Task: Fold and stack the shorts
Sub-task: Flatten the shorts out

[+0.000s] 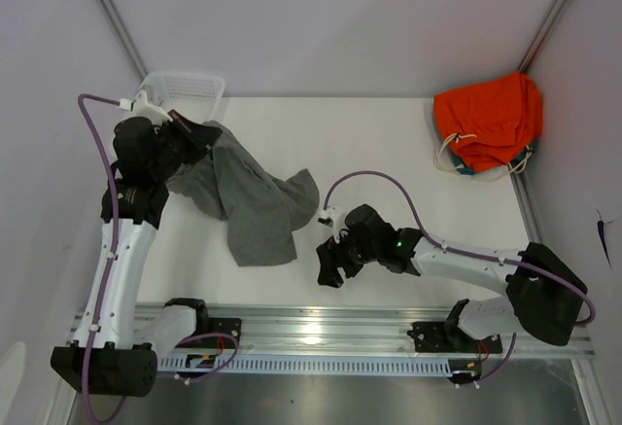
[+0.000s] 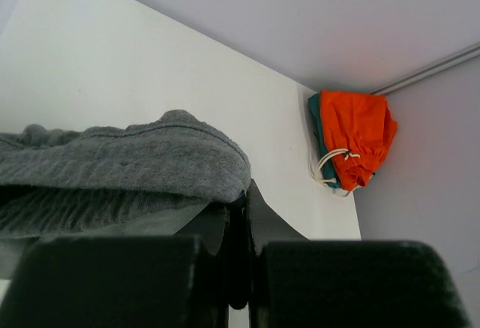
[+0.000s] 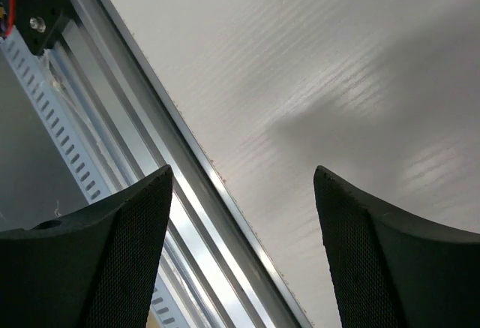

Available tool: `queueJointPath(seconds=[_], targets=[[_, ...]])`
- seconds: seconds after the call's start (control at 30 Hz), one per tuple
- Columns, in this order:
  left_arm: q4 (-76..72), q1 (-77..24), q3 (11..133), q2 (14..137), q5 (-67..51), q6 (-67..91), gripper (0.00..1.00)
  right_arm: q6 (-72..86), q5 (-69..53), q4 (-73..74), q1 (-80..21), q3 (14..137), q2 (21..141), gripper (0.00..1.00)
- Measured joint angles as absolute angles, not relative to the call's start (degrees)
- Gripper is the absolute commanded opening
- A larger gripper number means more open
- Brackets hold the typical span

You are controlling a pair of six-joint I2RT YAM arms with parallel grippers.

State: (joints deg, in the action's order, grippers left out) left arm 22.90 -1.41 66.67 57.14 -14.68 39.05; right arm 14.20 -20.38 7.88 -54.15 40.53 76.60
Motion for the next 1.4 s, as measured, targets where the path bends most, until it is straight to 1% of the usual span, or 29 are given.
queueJointPath(seconds=[0.17,0.3,0.4,0.47,0.5,0.53,0.63,0.77,0.83,1.1,1.17,1.27,1.3,1.33,1.37,1.4], targets=[[21.45,-1.41,66.52,58.87,-14.55,38.96,0.01,15.79,-14.15,6.5,-57.3,40.12,76.99,0.77],[21.43,-1.41,66.32,59.05,-14.17,38.96,0.02,18.65,-7.31,3.7,-60.1,41.65,80.62,0.75],[21.45,-1.41,66.35,59.09,-13.91,38.96,0.01,21.23,-2.2,2.96,-62.33,46.02,86.02,0.71],[21.47,-1.41,66.35,59.18,-13.76,38.96,0.02,22.59,1.23,3.36,-63.53,52.16,92.03,0.68],[21.5,-1.41,66.35,59.22,-13.69,38.96,0.02,22.76,1.76,3.31,-63.94,53.36,93.14,0.66],[21.52,-1.41,66.35,59.27,-13.67,38.94,0.02,23.0,3.18,3.68,-64.42,55.99,95.46,0.63],[21.61,-1.41,66.35,59.27,-13.65,38.89,0.02,23.55,5.69,3.55,-65.6,61.23,100.38,0.58],[21.8,-1.41,66.35,59.27,-13.63,38.87,0.02,23.86,7.92,5.69,-66.85,66.04,105.19,0.55],[21.98,-1.41,66.35,59.33,-13.61,38.89,0.02,23.99,8.99,6.33,-67.37,67.46,106.98,0.53],[22.28,-1.41,66.46,60.6,-13.63,38.68,0.02,24.82,12.23,9.1,-68.16,68.4,109.93,0.53],[22.41,-1.41,66.46,60.69,-13.63,38.54,0.02,24.82,12.78,9.43,-68.18,69.01,110.28,0.48],[22.41,-1.41,66.46,60.71,-13.63,38.52,0.02,24.88,13.47,9.61,-68.16,70.13,111.11,0.45],[22.41,-1.41,66.46,60.71,-13.63,38.52,0.02,24.88,13.76,9.69,-68.18,70.43,111.53,0.43],[22.41,-1.41,66.46,60.71,-13.63,38.52,0.02,24.82,14.06,9.87,-68.25,70.76,111.9,0.35],[22.41,-1.41,66.46,60.71,-13.63,38.52,0.02,24.75,14.35,10.04,-68.29,71.26,112.2,0.31],[22.41,-1.41,66.46,60.71,-13.63,38.52,0.02,24.67,14.44,10.22,-68.29,71.68,112.57,0.24]])
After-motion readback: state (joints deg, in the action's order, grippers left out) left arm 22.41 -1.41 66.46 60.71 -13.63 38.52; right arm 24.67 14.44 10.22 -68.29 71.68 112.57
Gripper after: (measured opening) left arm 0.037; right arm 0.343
